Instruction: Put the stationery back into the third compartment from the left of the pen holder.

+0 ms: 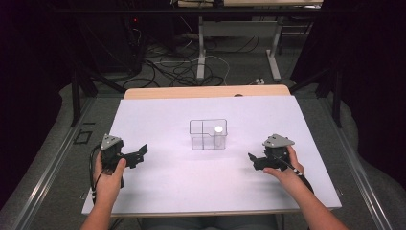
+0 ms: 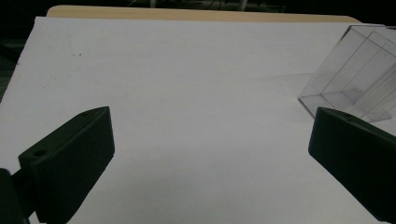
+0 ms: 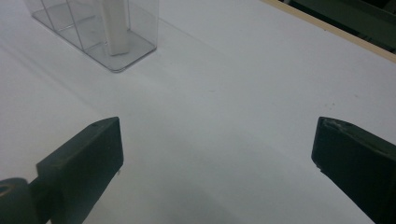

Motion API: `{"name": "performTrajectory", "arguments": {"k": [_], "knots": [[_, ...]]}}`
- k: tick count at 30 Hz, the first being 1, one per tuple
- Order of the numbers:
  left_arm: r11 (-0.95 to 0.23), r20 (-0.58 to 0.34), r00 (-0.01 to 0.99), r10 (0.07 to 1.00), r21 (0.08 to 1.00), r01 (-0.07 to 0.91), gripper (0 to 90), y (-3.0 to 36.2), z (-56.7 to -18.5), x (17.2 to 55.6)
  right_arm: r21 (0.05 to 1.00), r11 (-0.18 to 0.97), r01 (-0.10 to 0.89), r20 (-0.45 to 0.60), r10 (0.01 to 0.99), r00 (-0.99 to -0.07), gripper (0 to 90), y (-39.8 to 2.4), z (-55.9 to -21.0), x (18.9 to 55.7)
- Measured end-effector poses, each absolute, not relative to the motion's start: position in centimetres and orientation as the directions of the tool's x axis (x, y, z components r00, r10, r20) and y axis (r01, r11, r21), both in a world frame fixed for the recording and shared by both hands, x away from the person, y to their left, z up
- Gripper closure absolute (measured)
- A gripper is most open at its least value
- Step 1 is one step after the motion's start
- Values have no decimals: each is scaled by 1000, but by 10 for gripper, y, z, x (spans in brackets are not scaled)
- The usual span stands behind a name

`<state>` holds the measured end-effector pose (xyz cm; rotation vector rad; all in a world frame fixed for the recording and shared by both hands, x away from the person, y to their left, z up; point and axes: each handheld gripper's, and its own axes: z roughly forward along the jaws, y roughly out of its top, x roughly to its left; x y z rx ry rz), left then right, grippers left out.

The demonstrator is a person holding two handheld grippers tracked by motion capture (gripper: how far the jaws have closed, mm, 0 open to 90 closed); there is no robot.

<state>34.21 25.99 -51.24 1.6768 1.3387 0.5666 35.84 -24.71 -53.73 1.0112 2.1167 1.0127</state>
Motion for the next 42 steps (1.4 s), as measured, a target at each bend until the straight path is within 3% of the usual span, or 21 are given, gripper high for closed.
{"name": "performTrajectory", "arguments": {"k": [19, 33, 42], "knots": [[78, -259, 235, 937, 809, 582, 2, 282, -530, 347, 834, 246, 494, -18, 906, -422, 34, -277, -541, 369], [58, -249, 245, 937, 803, 593, 2, 279, -533, 349, 818, 184, 545, 34, 930, -366, 37, -287, -545, 373], [50, -245, 251, 936, 801, 596, 2, 277, -534, 349, 770, 93, 631, 130, 946, -298, 38, -296, -550, 375]]}}
